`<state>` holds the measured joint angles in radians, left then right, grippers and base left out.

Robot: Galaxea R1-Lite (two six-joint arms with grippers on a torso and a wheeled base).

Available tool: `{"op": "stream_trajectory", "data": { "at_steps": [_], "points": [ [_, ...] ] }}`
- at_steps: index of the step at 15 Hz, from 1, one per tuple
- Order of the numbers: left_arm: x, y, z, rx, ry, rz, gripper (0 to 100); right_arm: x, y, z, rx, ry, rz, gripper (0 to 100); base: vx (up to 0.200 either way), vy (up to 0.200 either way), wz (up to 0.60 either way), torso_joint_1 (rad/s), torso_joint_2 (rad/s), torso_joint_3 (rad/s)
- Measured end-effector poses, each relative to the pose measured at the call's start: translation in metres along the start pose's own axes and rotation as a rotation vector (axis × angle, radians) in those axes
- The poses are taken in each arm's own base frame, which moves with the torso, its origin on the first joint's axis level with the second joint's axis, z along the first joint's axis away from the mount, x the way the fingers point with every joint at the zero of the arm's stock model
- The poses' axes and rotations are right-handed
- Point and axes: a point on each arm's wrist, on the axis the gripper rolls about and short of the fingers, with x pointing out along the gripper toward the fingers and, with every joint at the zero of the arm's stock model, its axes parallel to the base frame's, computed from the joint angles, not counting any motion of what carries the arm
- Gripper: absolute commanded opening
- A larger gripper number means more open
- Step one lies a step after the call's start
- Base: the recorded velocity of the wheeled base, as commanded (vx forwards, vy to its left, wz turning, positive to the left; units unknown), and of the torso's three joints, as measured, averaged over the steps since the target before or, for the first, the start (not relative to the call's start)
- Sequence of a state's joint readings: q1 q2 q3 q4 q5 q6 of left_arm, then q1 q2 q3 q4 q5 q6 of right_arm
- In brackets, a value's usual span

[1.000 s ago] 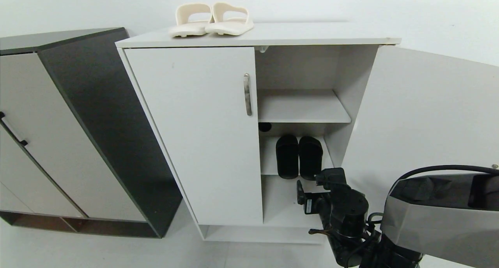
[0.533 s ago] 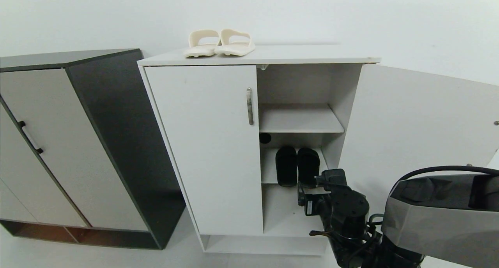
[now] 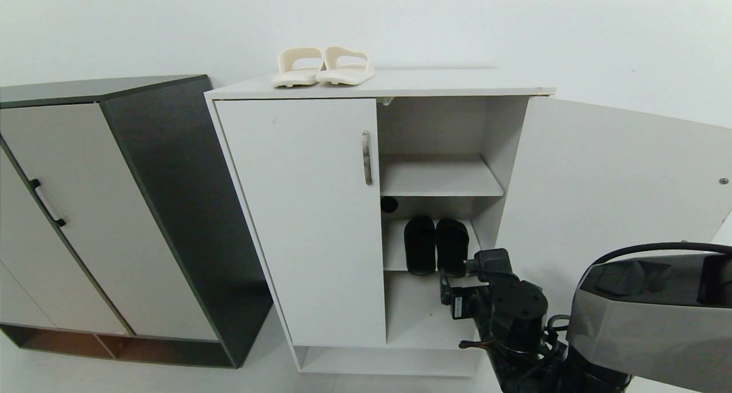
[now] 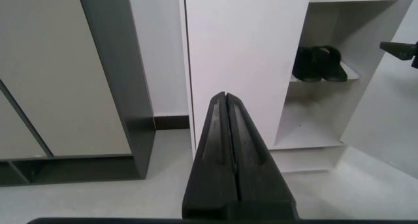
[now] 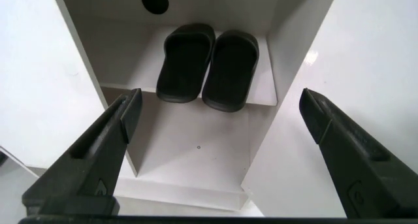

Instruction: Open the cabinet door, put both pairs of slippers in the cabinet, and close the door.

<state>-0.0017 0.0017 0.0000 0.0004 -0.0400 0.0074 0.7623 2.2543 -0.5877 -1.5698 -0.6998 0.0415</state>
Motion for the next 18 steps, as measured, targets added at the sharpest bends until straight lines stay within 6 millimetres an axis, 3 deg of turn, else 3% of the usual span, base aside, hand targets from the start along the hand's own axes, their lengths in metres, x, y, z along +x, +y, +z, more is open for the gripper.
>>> {"op": "stream_trajectory", "data": {
  "at_steps": [5,18],
  "points": [
    [0.0,0.0,0.0,-0.001,0.0,0.0,0,-0.0006,-0.0011,-0.001,-0.003,0.005,-0.001,100,0.0,0.0,0.0,0.0,0.0,0.0],
    [0.0,0.0,0.0,-0.002,0.0,0.0,0,-0.0047,-0.0087,-0.004,-0.013,0.031,0.035,100,0.0,0.2,0.0,0.005,0.0,0.002]
  ]
}}
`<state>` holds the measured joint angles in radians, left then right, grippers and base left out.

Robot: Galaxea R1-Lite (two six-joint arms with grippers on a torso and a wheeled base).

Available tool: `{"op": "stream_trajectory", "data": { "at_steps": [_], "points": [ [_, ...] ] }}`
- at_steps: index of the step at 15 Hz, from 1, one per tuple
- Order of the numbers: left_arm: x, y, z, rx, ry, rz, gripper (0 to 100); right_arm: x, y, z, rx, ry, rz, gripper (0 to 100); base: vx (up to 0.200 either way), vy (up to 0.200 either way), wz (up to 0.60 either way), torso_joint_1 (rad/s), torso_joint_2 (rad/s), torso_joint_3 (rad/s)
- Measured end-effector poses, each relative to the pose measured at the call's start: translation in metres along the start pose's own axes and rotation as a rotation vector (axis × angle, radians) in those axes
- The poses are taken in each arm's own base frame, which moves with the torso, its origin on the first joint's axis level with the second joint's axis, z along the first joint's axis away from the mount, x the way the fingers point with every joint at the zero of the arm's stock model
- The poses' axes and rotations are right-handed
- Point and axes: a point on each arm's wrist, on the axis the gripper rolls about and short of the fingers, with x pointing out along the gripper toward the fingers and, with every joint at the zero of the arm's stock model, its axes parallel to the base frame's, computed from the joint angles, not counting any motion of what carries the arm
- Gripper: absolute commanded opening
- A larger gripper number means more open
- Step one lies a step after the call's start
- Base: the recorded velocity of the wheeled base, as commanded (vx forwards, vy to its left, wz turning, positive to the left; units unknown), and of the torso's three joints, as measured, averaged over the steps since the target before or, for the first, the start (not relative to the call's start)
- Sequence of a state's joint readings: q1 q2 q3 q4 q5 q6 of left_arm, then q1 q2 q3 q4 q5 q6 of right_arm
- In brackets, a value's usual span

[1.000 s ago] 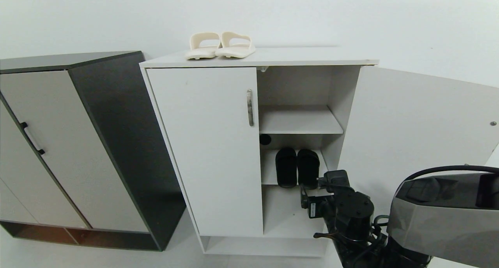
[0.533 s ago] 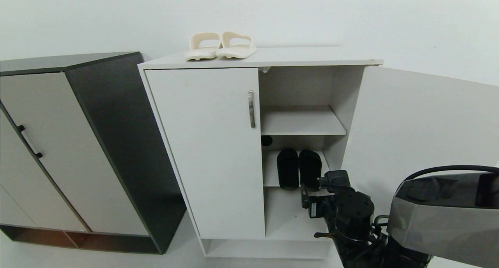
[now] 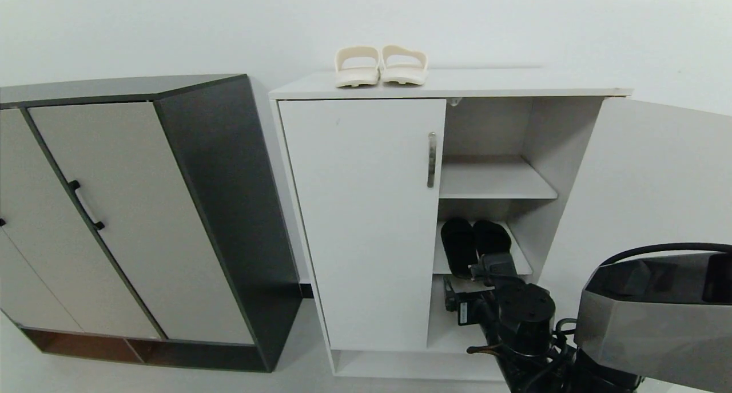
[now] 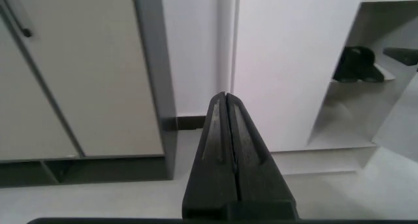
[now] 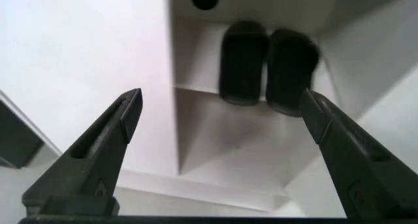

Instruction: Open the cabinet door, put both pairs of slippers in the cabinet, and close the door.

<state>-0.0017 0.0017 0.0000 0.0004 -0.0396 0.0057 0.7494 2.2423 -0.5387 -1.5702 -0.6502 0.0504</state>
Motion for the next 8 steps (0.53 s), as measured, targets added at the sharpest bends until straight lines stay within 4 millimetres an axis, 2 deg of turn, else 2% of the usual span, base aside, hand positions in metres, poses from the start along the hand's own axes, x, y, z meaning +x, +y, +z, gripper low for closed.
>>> {"op": "stream_trajectory", "data": {
  "at_steps": [5,8],
  "points": [
    [0.0,0.0,0.0,0.0,0.0,0.0,0,-0.006,-0.0048,0.0008,-0.016,0.032,0.102,100,0.0,0.2,0.0,0.0,0.0,0.001],
    [0.0,0.0,0.0,0.001,0.0,0.0,0,-0.0083,-0.0065,0.0028,-0.01,0.028,0.11,100,0.0,0.0,0.0,0.0,0.0,0.0]
  ]
}}
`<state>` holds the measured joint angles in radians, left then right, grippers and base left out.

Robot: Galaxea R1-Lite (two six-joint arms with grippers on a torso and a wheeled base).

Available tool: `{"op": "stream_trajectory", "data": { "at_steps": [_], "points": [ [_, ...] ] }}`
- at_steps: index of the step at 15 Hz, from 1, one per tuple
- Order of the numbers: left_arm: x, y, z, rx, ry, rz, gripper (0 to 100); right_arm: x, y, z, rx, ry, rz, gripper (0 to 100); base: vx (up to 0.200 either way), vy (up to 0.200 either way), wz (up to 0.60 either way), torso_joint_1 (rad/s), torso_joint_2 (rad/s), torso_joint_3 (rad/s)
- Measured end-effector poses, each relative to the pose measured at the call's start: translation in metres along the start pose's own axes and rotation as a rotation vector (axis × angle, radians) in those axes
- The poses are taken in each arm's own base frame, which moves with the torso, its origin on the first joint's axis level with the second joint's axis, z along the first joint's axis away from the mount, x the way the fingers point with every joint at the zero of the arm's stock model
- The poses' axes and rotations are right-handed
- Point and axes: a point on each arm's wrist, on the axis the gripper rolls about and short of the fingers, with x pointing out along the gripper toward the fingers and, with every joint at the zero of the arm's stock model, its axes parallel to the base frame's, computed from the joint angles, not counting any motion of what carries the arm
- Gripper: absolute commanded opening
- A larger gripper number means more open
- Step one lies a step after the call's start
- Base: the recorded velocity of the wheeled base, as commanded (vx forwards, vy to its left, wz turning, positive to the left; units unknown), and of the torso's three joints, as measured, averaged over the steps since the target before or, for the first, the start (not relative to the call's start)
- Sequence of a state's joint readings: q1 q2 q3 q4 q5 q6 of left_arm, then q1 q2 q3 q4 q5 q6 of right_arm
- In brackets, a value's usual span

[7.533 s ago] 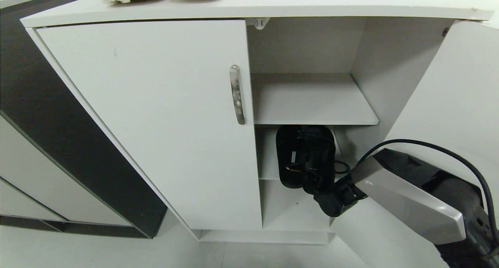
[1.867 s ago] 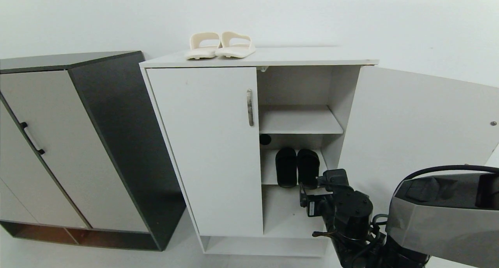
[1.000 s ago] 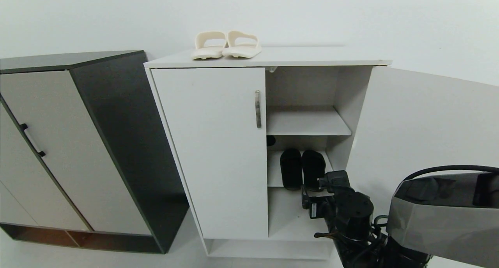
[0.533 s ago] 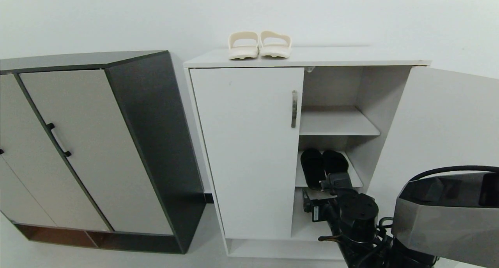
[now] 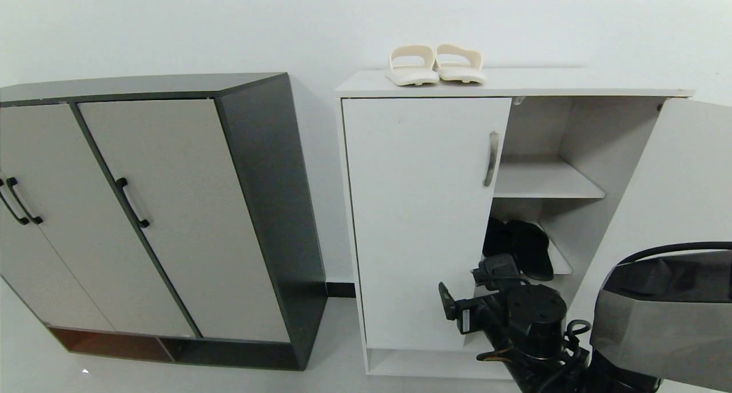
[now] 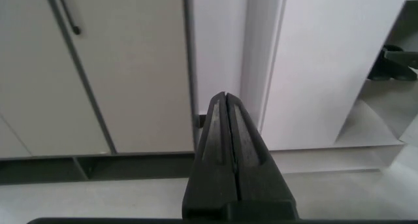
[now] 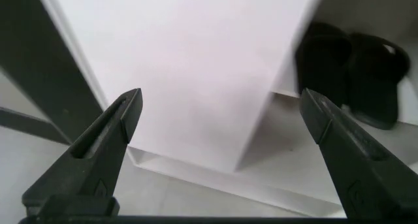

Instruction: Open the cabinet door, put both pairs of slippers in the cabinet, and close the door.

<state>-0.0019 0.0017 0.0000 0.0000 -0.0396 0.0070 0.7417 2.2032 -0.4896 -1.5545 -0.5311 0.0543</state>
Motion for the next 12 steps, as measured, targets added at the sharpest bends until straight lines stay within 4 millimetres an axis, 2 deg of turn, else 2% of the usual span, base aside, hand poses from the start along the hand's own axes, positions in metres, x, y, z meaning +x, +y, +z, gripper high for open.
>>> {"op": "stream_trajectory", "data": {
  "at_steps": [12],
  "points": [
    [0.0,0.0,0.0,-0.001,0.0,0.0,0,0.0,-0.0007,-0.0044,-0.009,0.006,-0.003,100,0.0,0.0,0.0,0.0,0.0,0.0]
  ]
}}
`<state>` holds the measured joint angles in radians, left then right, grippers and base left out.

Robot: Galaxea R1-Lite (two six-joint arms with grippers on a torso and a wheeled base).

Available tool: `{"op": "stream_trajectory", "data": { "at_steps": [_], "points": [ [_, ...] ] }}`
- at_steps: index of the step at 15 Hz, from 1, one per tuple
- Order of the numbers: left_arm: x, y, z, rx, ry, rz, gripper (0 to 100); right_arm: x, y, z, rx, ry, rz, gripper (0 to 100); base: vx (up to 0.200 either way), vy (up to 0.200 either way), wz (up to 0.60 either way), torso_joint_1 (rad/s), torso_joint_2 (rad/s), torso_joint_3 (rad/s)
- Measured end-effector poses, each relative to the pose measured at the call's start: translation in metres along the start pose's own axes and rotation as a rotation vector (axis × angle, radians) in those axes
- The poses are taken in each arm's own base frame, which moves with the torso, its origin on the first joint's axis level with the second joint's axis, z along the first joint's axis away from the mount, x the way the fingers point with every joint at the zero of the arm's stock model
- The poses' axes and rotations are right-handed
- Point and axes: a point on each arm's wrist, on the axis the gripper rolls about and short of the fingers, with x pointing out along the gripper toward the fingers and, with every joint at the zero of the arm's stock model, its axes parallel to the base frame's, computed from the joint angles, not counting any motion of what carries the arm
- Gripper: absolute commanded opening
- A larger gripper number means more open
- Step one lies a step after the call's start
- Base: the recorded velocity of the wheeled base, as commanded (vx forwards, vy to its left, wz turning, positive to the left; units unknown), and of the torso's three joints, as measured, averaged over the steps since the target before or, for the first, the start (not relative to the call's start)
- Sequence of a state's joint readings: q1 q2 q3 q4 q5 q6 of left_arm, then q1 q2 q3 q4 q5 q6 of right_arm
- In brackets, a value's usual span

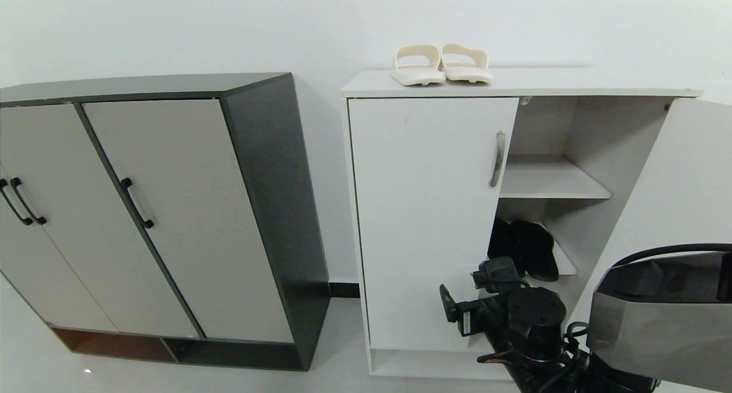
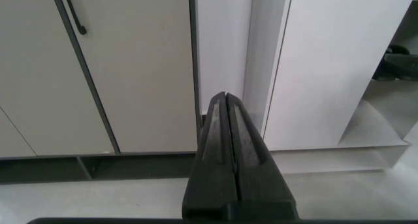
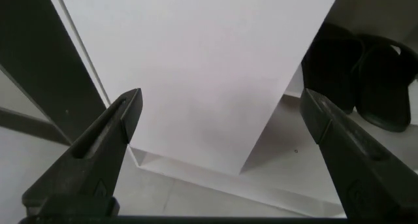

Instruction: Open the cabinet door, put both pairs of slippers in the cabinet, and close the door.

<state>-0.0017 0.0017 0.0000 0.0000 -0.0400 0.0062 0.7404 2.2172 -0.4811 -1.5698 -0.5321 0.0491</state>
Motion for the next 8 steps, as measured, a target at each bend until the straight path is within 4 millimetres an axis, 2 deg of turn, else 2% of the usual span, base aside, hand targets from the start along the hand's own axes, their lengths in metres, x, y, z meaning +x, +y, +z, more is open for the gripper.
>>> {"op": "stream_trajectory", "data": {
  "at_steps": [8],
  "points": [
    [0.0,0.0,0.0,0.0,0.0,0.0,0,-0.0008,0.0011,-0.0026,-0.008,0.009,0.006,100,0.0,0.0,0.0,0.0,0.0,0.0]
  ]
}}
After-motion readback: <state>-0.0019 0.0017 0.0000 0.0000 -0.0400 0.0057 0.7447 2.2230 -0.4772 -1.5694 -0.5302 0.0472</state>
